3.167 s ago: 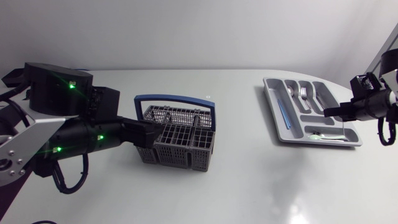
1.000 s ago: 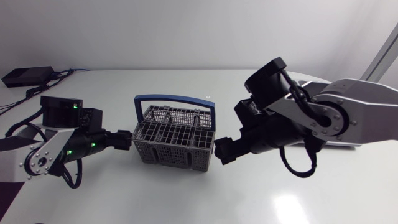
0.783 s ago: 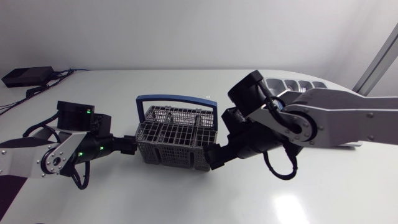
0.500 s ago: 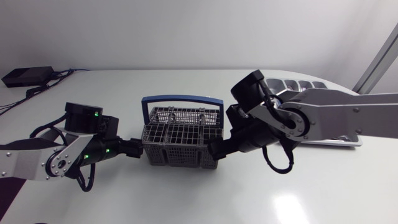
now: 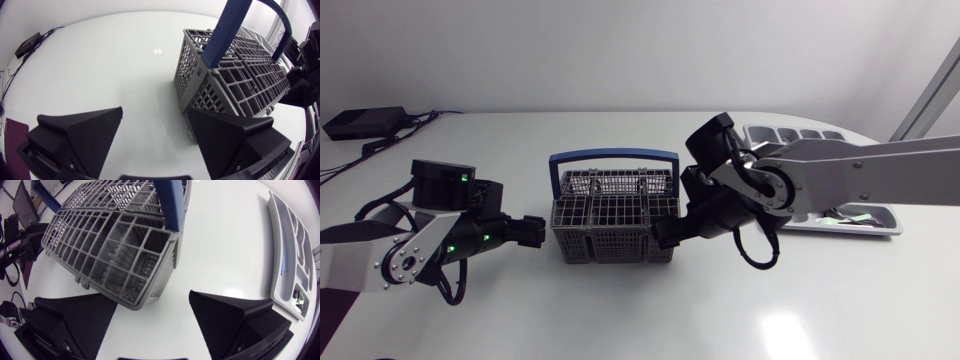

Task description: Unload the cutlery basket into the drawer organizer.

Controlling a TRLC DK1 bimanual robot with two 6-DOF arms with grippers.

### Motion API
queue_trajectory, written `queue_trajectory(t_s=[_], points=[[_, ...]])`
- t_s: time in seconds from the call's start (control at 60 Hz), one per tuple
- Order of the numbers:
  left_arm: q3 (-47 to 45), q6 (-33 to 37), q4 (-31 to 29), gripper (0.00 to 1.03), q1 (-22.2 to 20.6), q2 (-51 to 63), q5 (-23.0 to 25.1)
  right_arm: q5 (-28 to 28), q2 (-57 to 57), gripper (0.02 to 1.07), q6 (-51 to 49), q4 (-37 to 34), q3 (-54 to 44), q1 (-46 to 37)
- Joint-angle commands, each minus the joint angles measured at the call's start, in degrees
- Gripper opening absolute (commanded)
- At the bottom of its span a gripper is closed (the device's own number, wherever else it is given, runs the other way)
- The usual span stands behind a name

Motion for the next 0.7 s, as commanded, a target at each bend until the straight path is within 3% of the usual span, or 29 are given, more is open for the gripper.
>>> queue_trajectory(t_s=[0.0, 0.167, 0.433, 0.533, 0.683], points=[[0.3, 0.1, -0.6, 0.92, 0.5, -1.3, -0.1, 0.3, -1.1, 1.02, -0.1, 0.2, -1.0, 0.7], [-0.2, 0.2, -4.7, 0.92, 0.4, -8.0, 0.1, -1.2, -9.2, 1.02, -1.8, -2.1, -3.9, 0.4], [-0.1, -2.1, -12.9, 0.92, -6.4, -19.6, 0.6, -5.7, -24.1, 1.02, -3.7, -5.8, -7.6, 1.9], [0.4, -2.5, -15.7, 0.92, -8.6, -22.3, 0.6, -5.3, -27.1, 1.02, -4.2, -5.8, -8.8, 2.3], [0.6, -2.1, -18.6, 0.92, -7.8, -25.6, 0.4, -1.2, -32.5, 1.02, -5.5, -6.5, -10.7, 2.2]])
